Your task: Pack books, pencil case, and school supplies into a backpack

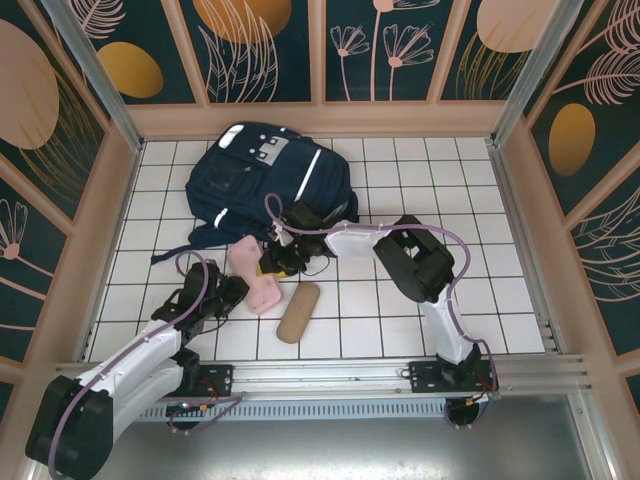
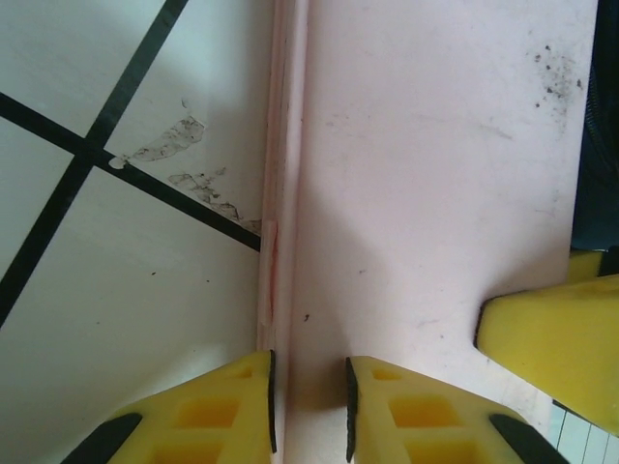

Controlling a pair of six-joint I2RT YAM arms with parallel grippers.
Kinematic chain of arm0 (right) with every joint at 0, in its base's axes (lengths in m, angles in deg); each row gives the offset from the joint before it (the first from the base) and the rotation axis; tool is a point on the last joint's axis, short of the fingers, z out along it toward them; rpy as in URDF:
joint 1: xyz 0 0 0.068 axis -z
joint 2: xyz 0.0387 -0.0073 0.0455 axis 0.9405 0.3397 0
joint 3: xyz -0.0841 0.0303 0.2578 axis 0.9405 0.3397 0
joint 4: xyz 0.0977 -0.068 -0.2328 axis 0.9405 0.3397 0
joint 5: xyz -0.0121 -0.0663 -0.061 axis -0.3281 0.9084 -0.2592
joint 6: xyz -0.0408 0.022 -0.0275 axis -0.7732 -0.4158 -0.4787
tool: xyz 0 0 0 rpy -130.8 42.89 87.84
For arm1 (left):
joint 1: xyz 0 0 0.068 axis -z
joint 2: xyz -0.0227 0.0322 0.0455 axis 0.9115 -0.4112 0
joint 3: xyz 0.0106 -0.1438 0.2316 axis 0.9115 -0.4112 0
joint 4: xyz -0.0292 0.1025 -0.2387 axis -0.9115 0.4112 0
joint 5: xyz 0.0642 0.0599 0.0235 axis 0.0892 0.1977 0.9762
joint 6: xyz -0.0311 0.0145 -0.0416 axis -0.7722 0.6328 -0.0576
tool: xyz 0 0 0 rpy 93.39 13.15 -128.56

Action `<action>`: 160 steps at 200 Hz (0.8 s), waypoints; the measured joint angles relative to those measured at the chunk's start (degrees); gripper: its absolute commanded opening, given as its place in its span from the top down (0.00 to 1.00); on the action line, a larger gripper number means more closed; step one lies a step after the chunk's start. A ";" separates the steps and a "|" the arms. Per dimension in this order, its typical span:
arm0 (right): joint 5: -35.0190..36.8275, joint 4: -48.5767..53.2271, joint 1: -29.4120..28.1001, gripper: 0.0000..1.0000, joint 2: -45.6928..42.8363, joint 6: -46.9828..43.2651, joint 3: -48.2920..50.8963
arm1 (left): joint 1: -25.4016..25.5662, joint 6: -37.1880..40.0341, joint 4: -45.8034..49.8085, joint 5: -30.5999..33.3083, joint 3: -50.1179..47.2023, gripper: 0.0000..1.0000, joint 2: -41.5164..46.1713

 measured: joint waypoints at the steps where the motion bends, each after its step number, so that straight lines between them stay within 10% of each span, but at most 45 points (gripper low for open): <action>1: -0.02 0.00 0.00 0.76 0.00 0.02 0.00 | 0.00 0.02 0.04 0.02 0.00 0.74 0.02; 57: 0.98 1.97 -1.75 0.80 -2.67 0.09 0.00 | 0.02 1.95 9.49 1.40 3.89 0.54 1.77; 160: 1.36 1.64 5.75 0.81 -21.94 0.35 8.09 | 0.13 13.84 18.29 5.22 33.90 0.54 -13.94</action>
